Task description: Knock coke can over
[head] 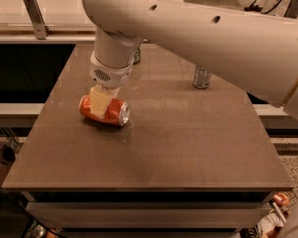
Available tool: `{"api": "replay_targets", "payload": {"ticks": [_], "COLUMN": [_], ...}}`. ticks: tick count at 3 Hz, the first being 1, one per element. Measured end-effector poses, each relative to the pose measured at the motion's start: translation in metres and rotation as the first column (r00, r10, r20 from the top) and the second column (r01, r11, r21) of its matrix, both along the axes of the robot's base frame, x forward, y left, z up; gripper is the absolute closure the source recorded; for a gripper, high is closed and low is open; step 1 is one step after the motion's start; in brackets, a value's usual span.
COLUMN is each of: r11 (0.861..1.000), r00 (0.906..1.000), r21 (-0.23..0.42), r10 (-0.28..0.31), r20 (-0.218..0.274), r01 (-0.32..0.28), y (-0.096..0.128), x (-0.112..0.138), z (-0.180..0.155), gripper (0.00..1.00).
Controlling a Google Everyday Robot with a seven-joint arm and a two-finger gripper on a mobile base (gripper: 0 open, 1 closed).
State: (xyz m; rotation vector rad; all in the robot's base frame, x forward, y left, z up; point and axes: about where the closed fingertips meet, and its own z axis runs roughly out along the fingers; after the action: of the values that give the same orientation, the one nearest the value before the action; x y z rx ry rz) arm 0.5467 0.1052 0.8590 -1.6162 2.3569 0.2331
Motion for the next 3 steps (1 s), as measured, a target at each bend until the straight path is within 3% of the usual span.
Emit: {"api": "replay_targets", "payload": {"ticks": [2,3], "r11": [1.0,1.0], "r00": [1.0,1.0], "r21": [-0.001,-0.001], "r10": [0.002,0.003], "r20": [0.001,0.002], "r01": [-0.002,-0.003], "y": [0.0002,0.0003], "x": [-0.0014,-0.0021], "z": [0.0003,0.0004], "gripper": [0.13,0.0]}}
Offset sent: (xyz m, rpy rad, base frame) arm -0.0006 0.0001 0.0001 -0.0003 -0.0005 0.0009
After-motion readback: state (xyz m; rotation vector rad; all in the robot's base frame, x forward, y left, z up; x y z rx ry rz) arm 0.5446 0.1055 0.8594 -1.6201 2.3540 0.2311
